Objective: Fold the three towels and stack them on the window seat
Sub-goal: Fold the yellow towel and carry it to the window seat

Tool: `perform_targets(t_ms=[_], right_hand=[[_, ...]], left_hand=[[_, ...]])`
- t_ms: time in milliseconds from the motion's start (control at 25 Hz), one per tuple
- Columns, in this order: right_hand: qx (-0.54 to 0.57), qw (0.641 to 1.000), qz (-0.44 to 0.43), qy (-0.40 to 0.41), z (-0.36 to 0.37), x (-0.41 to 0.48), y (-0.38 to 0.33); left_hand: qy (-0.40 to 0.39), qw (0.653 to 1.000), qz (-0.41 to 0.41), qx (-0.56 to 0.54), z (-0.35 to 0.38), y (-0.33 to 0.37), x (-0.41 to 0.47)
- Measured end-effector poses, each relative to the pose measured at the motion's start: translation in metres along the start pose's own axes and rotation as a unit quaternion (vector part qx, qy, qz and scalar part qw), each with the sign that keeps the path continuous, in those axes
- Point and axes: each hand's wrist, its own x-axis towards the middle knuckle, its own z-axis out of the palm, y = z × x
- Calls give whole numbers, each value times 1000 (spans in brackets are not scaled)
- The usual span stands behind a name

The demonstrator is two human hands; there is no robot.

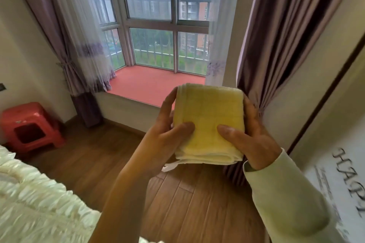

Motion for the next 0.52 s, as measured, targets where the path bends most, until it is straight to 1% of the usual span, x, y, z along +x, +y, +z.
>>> perform_targets(t_ms=[120, 240, 520], right_hand=[[20, 1000, 6, -4, 6, 91, 20], [59, 998, 11, -16, 13, 173, 44], [92, 994, 21, -48, 35, 382, 123]], left_hand=[[-3, 1000, -5, 5, -35, -8, 87], [10, 1000, -12, 4, -67, -23, 164], [35, 999, -22, 0, -152, -75, 352]])
